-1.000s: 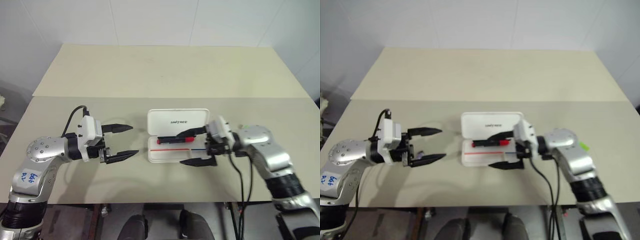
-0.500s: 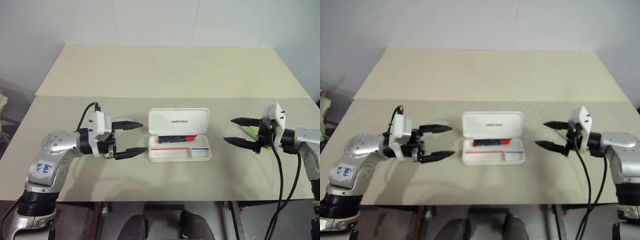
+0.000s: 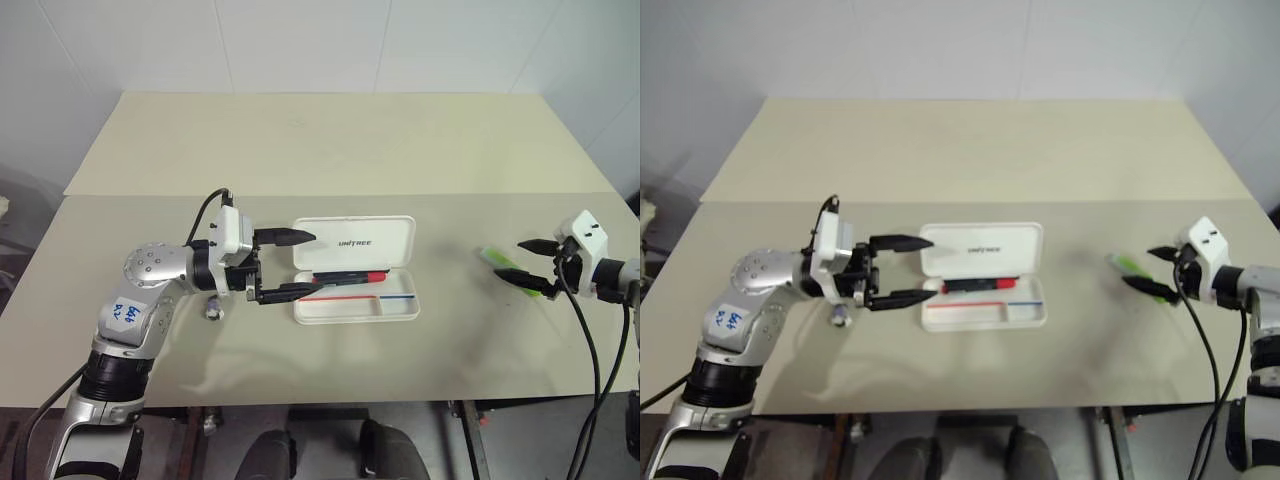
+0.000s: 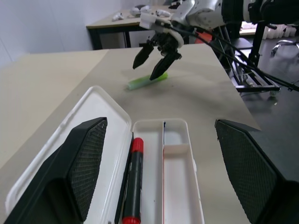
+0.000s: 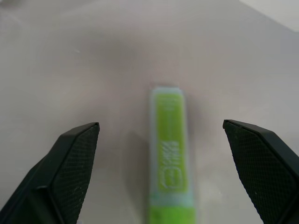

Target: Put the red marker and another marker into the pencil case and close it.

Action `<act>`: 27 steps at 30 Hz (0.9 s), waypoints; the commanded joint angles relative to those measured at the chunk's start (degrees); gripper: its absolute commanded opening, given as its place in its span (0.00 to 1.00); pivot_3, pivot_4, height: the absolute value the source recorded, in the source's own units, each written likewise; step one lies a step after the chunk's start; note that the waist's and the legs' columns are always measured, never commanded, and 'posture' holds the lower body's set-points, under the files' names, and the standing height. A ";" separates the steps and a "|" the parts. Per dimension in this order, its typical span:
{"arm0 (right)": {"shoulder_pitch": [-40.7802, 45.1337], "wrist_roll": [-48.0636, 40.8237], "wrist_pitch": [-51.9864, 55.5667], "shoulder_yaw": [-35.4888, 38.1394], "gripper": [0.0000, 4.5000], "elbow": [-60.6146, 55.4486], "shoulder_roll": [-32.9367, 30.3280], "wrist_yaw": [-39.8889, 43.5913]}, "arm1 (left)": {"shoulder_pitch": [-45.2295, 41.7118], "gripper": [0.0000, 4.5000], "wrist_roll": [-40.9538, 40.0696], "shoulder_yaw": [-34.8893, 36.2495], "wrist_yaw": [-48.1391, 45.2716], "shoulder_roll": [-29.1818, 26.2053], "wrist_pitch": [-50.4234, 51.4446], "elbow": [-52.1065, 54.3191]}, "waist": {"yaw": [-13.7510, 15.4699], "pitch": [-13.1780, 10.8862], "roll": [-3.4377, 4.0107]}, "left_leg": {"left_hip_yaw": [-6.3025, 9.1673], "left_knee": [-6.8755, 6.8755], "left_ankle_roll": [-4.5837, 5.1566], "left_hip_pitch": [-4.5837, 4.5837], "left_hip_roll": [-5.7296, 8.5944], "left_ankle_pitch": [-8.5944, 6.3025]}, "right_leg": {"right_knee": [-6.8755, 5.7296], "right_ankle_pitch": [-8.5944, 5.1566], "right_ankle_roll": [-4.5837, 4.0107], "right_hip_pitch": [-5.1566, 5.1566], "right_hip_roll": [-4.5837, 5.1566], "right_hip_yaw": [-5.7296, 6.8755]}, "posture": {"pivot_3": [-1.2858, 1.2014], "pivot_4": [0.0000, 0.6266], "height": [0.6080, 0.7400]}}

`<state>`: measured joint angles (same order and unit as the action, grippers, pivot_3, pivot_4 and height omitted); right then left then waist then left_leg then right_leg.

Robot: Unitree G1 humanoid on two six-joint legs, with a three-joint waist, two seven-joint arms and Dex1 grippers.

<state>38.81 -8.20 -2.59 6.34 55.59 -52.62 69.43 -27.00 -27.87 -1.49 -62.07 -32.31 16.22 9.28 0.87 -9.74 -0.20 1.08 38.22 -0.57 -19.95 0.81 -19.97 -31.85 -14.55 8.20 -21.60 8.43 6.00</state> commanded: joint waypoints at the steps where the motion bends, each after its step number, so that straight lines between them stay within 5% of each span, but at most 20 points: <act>1: 2.37 2.07 -1.99 -0.39 0.99 4.55 -1.95 0.00 | -0.87 0.88 -0.05 0.13 -0.09 0.12 -0.90 0.94 | 0.03 0.00 0.00 | 0.00 0.00 0.00 0.00 0.00 0.00 | 0.00 0.00 0.00 0.00 0.00 0.00 | 0.52 0.24 1.00; 9: 4.24 7.02 -1.16 -2.32 0.99 13.26 -1.11 -4.31 | -0.32 0.88 -0.08 0.68 0.12 -0.50 -0.77 1.70 | 0.05 0.00 0.00 | -0.01 0.01 0.00 -0.03 0.01 0.00 | 0.06 0.00 0.00 0.01 0.01 -0.01 | 0.52 0.24 1.00; 12: 3.67 7.87 -1.09 -3.35 0.85 13.76 -0.46 -2.20 | -0.27 0.88 0.00 0.94 0.37 -0.79 -0.77 2.09 | 0.24 0.01 -0.01 | -0.01 0.07 0.00 0.01 0.01 0.00 | 0.05 0.01 0.01 0.10 0.01 0.00 | 0.52 0.24 1.00; 20: 4.15 6.32 -2.23 -2.56 0.25 11.72 2.13 0.29 | 0.57 0.88 0.03 1.13 0.86 -1.10 -0.73 2.93 | -0.15 0.02 -0.08 | -0.05 0.06 -0.06 0.71 0.00 -0.04 | 0.08 0.08 0.04 0.80 0.03 -0.04 | 0.52 0.24 1.00; 27: 6.68 4.47 -3.03 -0.98 0.24 7.36 3.32 -0.36 | 0.53 0.88 0.19 0.91 0.84 -0.81 -0.99 2.57 | -1.24 0.00 -0.05 | -0.05 0.00 -0.08 0.72 -0.06 -0.05 | 0.09 0.07 0.02 0.77 0.02 -0.04 | 0.52 0.24 1.00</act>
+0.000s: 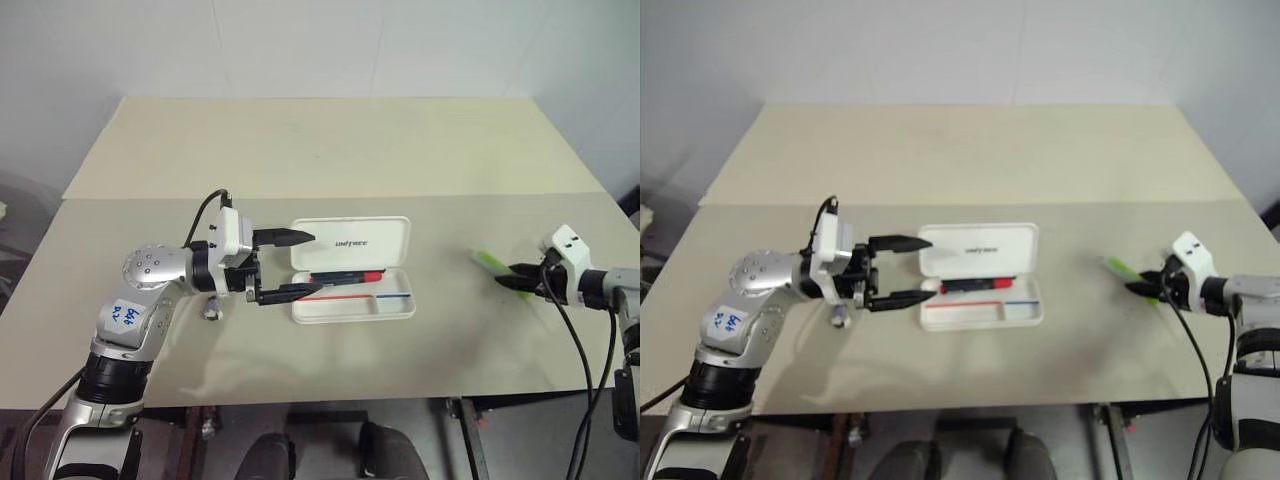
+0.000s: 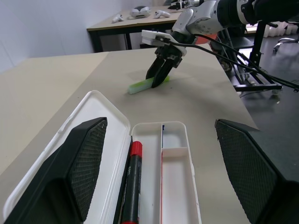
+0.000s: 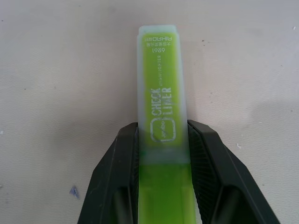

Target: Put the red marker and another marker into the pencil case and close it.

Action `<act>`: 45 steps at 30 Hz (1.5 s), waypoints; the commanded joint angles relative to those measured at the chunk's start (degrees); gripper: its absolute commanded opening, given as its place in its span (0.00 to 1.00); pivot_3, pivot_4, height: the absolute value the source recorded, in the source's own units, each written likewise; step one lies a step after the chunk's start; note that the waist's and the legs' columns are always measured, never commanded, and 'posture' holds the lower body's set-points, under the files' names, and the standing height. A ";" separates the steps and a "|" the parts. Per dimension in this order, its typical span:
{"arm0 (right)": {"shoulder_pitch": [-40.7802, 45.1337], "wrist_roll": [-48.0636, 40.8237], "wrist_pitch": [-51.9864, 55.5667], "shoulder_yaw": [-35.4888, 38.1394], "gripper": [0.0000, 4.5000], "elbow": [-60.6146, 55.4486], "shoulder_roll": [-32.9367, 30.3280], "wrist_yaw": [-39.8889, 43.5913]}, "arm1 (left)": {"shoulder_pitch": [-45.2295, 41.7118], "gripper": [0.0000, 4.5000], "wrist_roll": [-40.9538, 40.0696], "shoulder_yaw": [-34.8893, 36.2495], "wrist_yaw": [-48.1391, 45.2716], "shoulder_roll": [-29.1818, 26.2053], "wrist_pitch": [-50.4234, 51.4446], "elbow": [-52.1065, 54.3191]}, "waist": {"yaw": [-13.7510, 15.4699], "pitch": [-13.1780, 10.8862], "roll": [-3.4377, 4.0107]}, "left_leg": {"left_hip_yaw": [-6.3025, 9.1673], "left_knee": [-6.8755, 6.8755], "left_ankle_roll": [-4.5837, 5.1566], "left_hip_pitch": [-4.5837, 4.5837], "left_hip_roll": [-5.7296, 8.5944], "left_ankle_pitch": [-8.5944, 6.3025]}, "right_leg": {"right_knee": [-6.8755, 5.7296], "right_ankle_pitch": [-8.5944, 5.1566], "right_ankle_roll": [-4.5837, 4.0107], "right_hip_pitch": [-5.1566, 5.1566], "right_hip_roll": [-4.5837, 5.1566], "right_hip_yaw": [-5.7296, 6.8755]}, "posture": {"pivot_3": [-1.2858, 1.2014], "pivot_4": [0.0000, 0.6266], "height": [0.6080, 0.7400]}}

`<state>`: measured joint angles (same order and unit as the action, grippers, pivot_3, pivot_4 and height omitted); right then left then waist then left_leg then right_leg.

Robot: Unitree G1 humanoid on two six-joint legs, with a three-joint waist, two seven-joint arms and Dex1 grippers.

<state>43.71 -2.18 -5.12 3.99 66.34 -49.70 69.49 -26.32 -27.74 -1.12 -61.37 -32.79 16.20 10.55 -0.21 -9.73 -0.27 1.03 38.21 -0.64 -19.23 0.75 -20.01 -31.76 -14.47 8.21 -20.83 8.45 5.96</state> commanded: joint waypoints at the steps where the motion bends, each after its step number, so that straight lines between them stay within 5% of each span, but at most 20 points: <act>1: 2.43 -2.25 -0.42 1.83 0.24 -4.90 0.59 -0.16 | -0.15 0.88 0.07 0.59 0.04 -0.35 -1.05 1.13 | -0.35 -0.02 0.04 | -0.05 0.00 0.00 -0.03 0.00 0.00 | 0.00 0.00 0.00 -0.06 0.00 -0.04 | 0.52 0.24 1.00; 10: 3.08 -10.43 5.57 3.97 0.24 -25.33 2.75 4.14 | 1.53 0.88 0.68 1.80 -1.57 -2.42 -2.43 -0.88 | -0.09 -0.09 0.16 | -0.10 -0.12 0.00 -0.30 -0.05 0.00 | -0.03 0.00 -0.01 -0.50 -0.03 -0.03 | 0.52 0.24 1.00; 15: -5.14 -21.00 19.00 1.67 0.24 -51.26 5.09 9.81 | 5.00 0.88 -1.08 5.12 -1.32 -4.48 -1.54 0.32 | 0.55 -0.09 0.16 | 0.01 -0.09 -0.03 -0.53 -0.06 -0.05 | -0.11 0.00 -0.01 -0.69 -0.03 0.10 | 0.52 0.24 1.00; 23: -13.96 -28.87 30.61 -3.19 0.24 -74.28 8.61 8.04 | 11.88 0.88 -1.73 9.36 0.06 -7.19 -0.96 4.13 | 1.40 -0.09 0.16 | 0.01 -0.05 0.01 -0.56 -0.04 -0.14 | -0.15 -0.02 -0.03 -0.74 -0.02 0.12 | 0.52 0.24 1.00; 36: -9.07 -14.73 21.36 -20.58 0.24 -66.58 13.97 9.43 | 12.61 0.88 -1.77 8.36 4.08 -6.01 1.66 8.69 | 1.24 -0.04 0.05 | -0.11 -0.03 0.06 -0.45 -0.14 -0.20 | -0.19 -0.05 -0.10 -0.74 -0.13 0.11 | 0.52 0.24 1.00; 45: -2.92 -7.38 17.23 -25.71 0.24 -58.86 19.40 8.92 | 12.39 0.88 -2.19 8.87 4.71 -6.22 2.43 8.77 | 0.87 -0.04 0.06 | -0.05 -0.05 0.02 -0.47 -0.13 -0.23 | -0.23 -0.06 -0.12 -0.79 -0.13 0.15 | 0.52 0.24 1.00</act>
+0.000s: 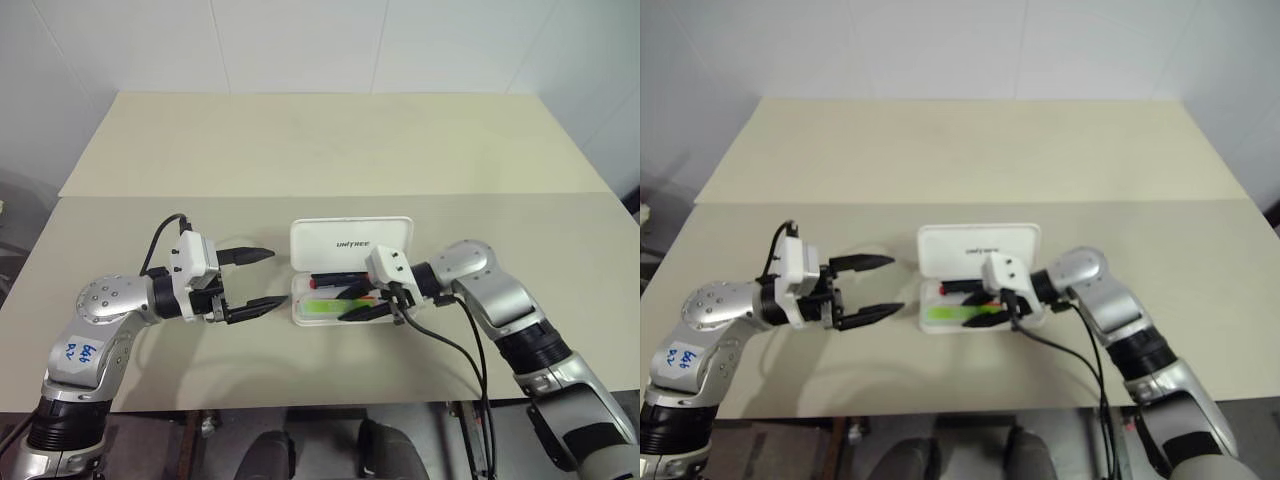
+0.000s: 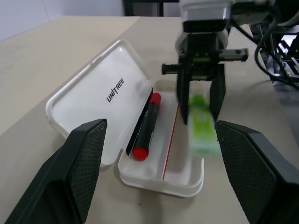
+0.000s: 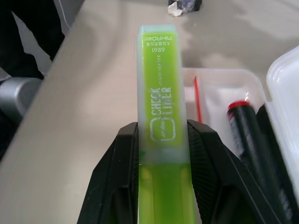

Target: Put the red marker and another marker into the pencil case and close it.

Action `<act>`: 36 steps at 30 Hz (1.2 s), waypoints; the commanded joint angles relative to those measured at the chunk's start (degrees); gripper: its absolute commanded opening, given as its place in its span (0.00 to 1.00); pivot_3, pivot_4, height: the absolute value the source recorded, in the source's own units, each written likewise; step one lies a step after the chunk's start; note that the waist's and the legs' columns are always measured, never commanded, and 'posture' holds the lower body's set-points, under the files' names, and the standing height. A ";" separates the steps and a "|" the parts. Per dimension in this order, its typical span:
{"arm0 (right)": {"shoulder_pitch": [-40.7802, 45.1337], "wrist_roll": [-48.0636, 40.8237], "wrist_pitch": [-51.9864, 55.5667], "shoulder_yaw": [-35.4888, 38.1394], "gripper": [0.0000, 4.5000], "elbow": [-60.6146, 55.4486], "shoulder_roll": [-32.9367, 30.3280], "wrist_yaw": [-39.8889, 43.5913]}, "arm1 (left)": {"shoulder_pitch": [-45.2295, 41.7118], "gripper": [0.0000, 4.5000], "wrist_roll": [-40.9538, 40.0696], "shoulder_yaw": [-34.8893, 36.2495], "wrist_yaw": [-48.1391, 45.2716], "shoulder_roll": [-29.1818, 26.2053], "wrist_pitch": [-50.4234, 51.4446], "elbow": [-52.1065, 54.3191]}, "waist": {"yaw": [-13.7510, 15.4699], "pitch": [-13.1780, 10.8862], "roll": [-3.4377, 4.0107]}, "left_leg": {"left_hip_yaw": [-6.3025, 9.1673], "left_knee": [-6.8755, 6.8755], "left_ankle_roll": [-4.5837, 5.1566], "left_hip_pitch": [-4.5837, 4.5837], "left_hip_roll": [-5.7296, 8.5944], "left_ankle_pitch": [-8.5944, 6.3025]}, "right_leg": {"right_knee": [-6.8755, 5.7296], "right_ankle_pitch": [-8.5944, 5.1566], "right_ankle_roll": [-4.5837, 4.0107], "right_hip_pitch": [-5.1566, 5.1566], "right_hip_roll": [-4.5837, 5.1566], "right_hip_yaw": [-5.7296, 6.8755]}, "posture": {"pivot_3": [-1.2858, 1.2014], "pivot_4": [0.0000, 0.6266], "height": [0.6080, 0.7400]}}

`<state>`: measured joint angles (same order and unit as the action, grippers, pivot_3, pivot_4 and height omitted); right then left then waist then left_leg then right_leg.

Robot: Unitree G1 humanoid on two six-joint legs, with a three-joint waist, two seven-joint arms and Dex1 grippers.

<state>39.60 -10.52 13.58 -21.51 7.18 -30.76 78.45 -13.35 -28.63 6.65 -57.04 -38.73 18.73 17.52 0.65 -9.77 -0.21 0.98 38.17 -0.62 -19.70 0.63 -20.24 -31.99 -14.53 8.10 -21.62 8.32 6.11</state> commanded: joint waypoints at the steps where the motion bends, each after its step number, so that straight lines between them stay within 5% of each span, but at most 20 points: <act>1: 1.40 1.60 -1.87 -0.60 0.24 0.88 0.71 -0.10 | -0.43 0.88 -1.36 1.36 0.42 -0.42 -0.12 1.77 | 0.00 0.00 0.00 | 0.01 -0.01 0.00 0.00 0.00 -0.01 | 0.00 0.00 0.00 0.00 0.00 0.01 | 0.52 0.24 1.00; 13: 3.01 5.20 -4.96 -0.59 0.24 4.81 0.11 0.80 | -0.03 0.88 -1.57 1.77 1.42 -0.60 -0.14 2.25 | -0.79 -0.01 0.01 | -0.03 0.00 -0.01 0.03 -0.01 -0.04 | 0.00 0.00 0.00 0.00 -0.01 0.01 | 0.52 0.24 1.00; 14: 3.20 5.08 -5.06 -0.40 0.40 4.73 0.42 0.61 | -0.07 0.88 -1.56 1.63 1.59 -0.49 -0.11 2.39 | -0.80 -0.01 0.01 | -0.03 0.00 -0.01 0.04 -0.04 -0.04 | 0.00 -0.01 -0.01 0.00 -0.03 0.01 | 0.52 0.24 1.00; 21: 4.10 2.81 -1.40 1.18 0.97 1.55 2.64 -0.74 | -0.45 0.88 -1.54 0.86 1.93 -0.15 -0.31 2.46 | -0.79 -0.01 0.01 | -0.04 0.00 -0.03 0.05 -0.10 -0.05 | 0.00 -0.01 -0.02 -0.01 -0.07 0.01 | 0.52 0.24 1.00; 36: -1.78 -15.44 11.62 11.74 0.99 -12.29 -6.63 7.36 | 4.45 0.88 -0.62 4.00 2.73 -0.97 -1.79 2.62 | -0.69 -0.02 0.03 | -0.02 -0.01 0.00 0.03 -0.11 -0.22 | 0.00 -0.01 -0.02 -0.02 -0.07 0.04 | 0.52 0.24 1.00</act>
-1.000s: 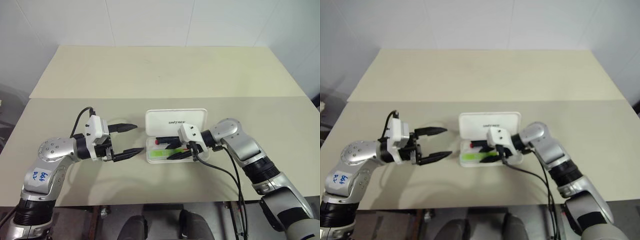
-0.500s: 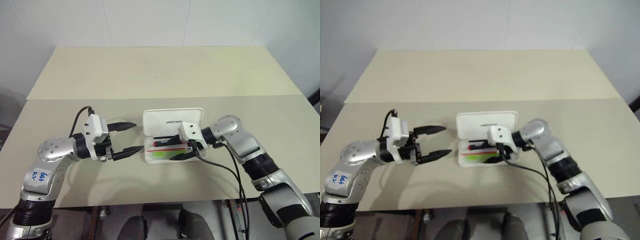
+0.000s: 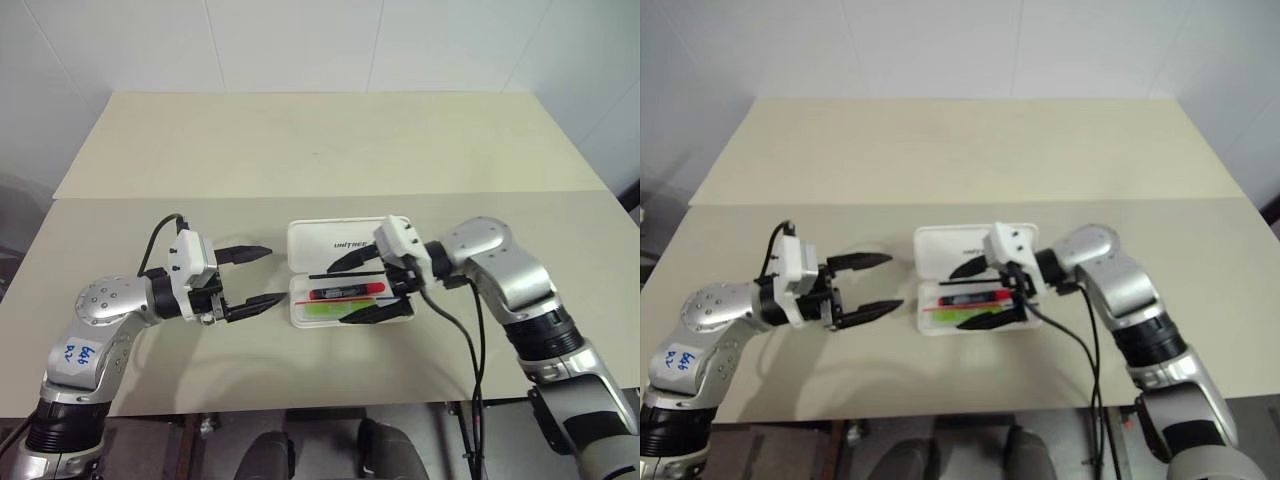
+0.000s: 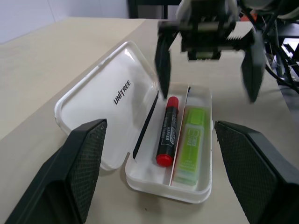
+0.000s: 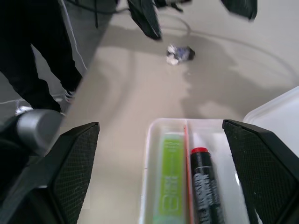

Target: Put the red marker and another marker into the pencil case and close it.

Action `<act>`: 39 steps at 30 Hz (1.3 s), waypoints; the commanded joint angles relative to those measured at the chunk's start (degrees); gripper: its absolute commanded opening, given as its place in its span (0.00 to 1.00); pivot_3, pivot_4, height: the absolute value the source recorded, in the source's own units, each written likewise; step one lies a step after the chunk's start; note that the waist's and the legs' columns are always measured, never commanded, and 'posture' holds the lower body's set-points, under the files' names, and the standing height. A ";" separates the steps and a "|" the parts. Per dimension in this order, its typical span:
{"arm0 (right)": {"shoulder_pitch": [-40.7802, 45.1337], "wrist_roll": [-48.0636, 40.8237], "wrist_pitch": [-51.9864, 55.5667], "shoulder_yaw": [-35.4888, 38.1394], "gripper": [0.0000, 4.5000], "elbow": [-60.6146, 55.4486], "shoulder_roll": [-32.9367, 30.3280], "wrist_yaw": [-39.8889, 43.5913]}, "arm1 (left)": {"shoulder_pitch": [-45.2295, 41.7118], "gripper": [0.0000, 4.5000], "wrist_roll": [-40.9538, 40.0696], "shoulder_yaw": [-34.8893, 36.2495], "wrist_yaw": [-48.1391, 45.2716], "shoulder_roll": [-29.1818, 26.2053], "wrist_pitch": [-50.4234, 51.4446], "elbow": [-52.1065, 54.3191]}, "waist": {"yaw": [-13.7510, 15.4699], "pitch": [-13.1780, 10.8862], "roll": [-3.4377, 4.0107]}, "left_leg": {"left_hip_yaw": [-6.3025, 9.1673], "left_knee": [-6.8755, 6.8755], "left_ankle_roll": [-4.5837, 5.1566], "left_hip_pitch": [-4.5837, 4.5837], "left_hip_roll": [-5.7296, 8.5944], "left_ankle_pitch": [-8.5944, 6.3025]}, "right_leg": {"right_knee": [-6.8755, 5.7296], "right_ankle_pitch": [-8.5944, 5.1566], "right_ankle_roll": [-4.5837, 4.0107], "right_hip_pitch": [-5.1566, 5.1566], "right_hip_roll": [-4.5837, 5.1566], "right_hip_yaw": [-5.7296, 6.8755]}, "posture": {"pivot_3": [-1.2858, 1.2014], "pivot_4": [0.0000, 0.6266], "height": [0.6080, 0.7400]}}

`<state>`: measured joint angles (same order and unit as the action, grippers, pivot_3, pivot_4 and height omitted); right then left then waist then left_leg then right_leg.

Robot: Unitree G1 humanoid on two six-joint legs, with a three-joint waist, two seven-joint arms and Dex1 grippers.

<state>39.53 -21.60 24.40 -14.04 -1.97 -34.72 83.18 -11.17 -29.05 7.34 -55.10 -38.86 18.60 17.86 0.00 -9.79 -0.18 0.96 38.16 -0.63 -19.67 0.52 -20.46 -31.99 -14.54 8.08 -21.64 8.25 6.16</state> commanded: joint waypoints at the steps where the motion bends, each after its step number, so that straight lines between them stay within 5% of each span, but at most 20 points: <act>1: -2.84 -5.66 0.79 6.16 0.99 -3.59 -3.89 2.69 | 4.03 0.88 0.43 4.97 2.39 -0.44 -2.25 2.77 | -0.03 0.00 0.00 | -0.03 0.00 0.01 0.01 -0.03 -0.05 | 0.00 0.00 0.00 0.00 -0.01 0.00 | 0.52 0.24 1.00; 10: -6.04 -6.82 -3.77 14.68 0.99 1.72 -11.78 2.80 | 19.72 0.88 8.44 10.41 22.47 11.16 -5.59 12.34 | 0.15 -0.03 -0.05 | -0.18 0.02 0.09 0.19 -0.10 -0.25 | 0.05 0.00 0.00 0.07 0.02 -0.05 | 0.52 0.24 1.00; 20: -0.01 -1.68 -13.38 14.73 0.99 16.05 -13.35 4.02 | 31.72 0.88 11.68 10.76 23.60 14.18 -12.56 12.57 | 0.81 -0.03 -0.06 | -0.58 0.09 0.08 0.32 -0.27 -0.26 | 0.13 -0.04 -0.13 0.09 -0.06 -0.11 | 0.52 0.24 1.00; 26: -0.55 -1.84 -13.44 14.58 0.99 15.53 -12.64 4.36 | 34.87 0.88 13.48 13.12 26.94 15.24 -13.51 9.44 | 1.02 -0.03 -0.04 | -0.62 0.04 0.08 0.30 -0.30 -0.36 | 0.21 -0.07 -0.17 0.06 -0.06 -0.06 | 0.52 0.24 1.00; 39: 1.18 -2.00 -12.19 13.64 0.99 14.90 -11.57 4.43 | 31.64 0.88 18.06 3.33 38.95 26.27 -9.20 10.07 | 1.36 -0.04 -0.04 | -0.75 0.09 0.12 0.34 -0.30 -0.46 | 0.20 -0.06 -0.16 0.06 -0.01 0.03 | 0.52 0.24 1.00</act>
<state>39.54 -22.79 12.06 -0.87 14.65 -46.17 86.47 20.49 -12.08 11.49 -17.87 -13.34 9.22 26.31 1.36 -9.82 -0.22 0.20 38.25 -0.51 -19.32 0.22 -20.93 -31.79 -14.61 7.92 -21.58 8.23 6.18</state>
